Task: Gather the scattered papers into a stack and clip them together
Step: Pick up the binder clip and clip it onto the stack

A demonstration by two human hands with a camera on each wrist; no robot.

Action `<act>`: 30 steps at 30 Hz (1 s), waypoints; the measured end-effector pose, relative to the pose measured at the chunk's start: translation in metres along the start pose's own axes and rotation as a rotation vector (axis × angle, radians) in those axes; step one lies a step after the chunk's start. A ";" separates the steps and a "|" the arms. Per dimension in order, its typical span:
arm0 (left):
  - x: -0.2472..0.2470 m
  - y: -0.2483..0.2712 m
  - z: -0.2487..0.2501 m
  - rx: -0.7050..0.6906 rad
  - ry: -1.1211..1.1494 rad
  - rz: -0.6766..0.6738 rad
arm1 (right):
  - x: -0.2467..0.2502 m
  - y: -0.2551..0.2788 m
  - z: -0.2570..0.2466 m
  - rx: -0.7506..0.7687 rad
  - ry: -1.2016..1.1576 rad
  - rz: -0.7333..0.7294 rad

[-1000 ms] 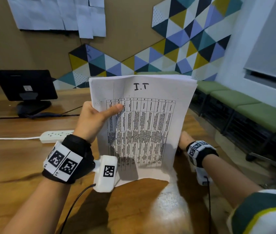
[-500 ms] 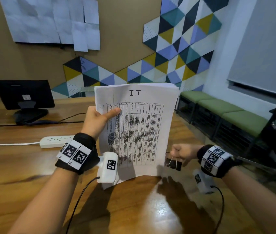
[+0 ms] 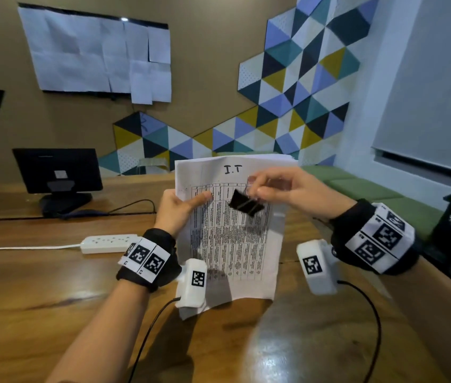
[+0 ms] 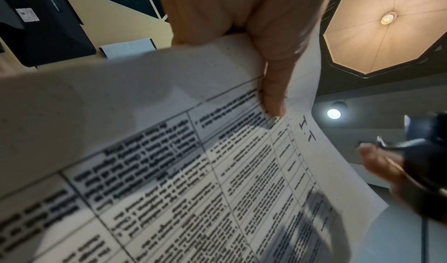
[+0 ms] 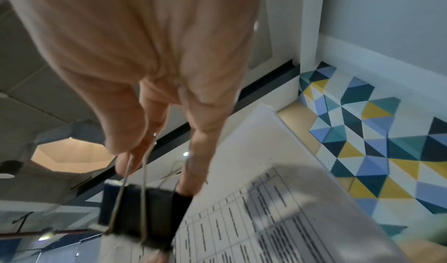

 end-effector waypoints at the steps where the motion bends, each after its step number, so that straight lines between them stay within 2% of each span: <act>1: 0.000 0.001 0.000 0.000 -0.001 -0.005 | 0.005 -0.003 -0.006 0.047 -0.059 0.070; 3: 0.000 0.001 -0.001 0.000 -0.015 -0.017 | 0.014 -0.006 -0.014 0.126 -0.189 0.208; 5: -0.002 0.002 -0.001 -0.006 -0.025 -0.037 | 0.021 -0.008 -0.019 0.178 -0.214 0.311; 10: -0.001 0.003 -0.002 -0.016 -0.023 -0.055 | 0.024 -0.013 -0.029 0.241 0.053 0.394; 16: -0.001 0.005 -0.003 -0.002 -0.015 -0.052 | 0.008 -0.013 -0.048 0.420 0.496 0.358; 20: -0.003 0.006 -0.001 -0.023 -0.017 -0.049 | 0.007 -0.012 -0.052 0.510 0.576 0.420; 25: -0.004 0.010 0.003 -0.047 -0.066 -0.041 | 0.007 -0.017 -0.056 0.516 0.649 0.415; 30: -0.003 0.014 0.004 -0.061 -0.091 -0.034 | 0.007 -0.031 -0.072 0.420 0.733 0.284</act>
Point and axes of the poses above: each hand's wrist, its own y-axis away from the middle knuckle, its own x-axis out of the back of the hand, z = x × y, the point moved 9 cm from there along -y, towards the middle knuckle, and after that the axes turned 9 degrees about -y, right-handed, at the moved point
